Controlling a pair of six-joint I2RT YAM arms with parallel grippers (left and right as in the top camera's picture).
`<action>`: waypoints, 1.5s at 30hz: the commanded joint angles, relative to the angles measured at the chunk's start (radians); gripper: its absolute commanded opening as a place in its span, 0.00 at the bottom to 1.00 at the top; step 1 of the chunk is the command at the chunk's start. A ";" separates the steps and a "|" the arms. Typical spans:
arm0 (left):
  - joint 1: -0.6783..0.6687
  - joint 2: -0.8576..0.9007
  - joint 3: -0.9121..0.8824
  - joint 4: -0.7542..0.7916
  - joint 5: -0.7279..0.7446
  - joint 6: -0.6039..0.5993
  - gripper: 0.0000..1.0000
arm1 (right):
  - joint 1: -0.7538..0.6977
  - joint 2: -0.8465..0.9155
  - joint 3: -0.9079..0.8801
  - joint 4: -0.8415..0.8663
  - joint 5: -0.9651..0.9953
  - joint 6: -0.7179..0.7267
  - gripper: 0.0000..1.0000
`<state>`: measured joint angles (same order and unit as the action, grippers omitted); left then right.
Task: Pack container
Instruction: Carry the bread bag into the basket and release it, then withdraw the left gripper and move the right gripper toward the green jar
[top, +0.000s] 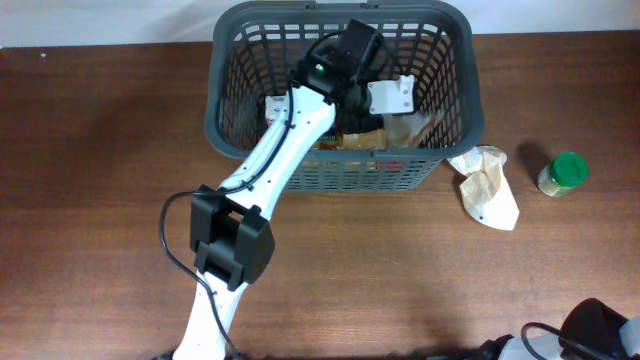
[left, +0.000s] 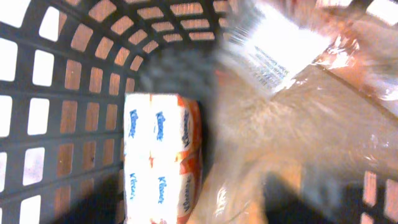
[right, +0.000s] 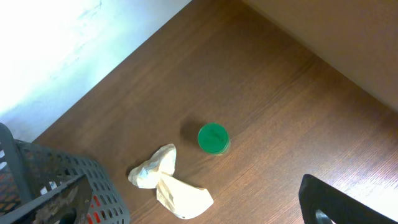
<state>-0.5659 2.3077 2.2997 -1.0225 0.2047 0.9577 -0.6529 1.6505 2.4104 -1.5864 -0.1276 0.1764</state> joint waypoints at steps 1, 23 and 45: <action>-0.014 -0.035 0.031 -0.009 -0.056 -0.244 0.99 | -0.004 -0.006 -0.001 0.003 0.009 -0.003 0.99; 0.520 -0.128 0.606 -0.441 -0.254 -0.946 0.99 | -0.004 -0.006 -0.001 0.006 0.008 -0.002 0.99; 0.805 -0.114 0.301 -0.545 -0.251 -1.014 0.99 | 0.011 0.392 -0.253 0.141 -0.033 0.094 0.93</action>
<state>0.2352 2.1864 2.6083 -1.5703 -0.0422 -0.0467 -0.6518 2.0258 2.1502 -1.4532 -0.1623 0.2584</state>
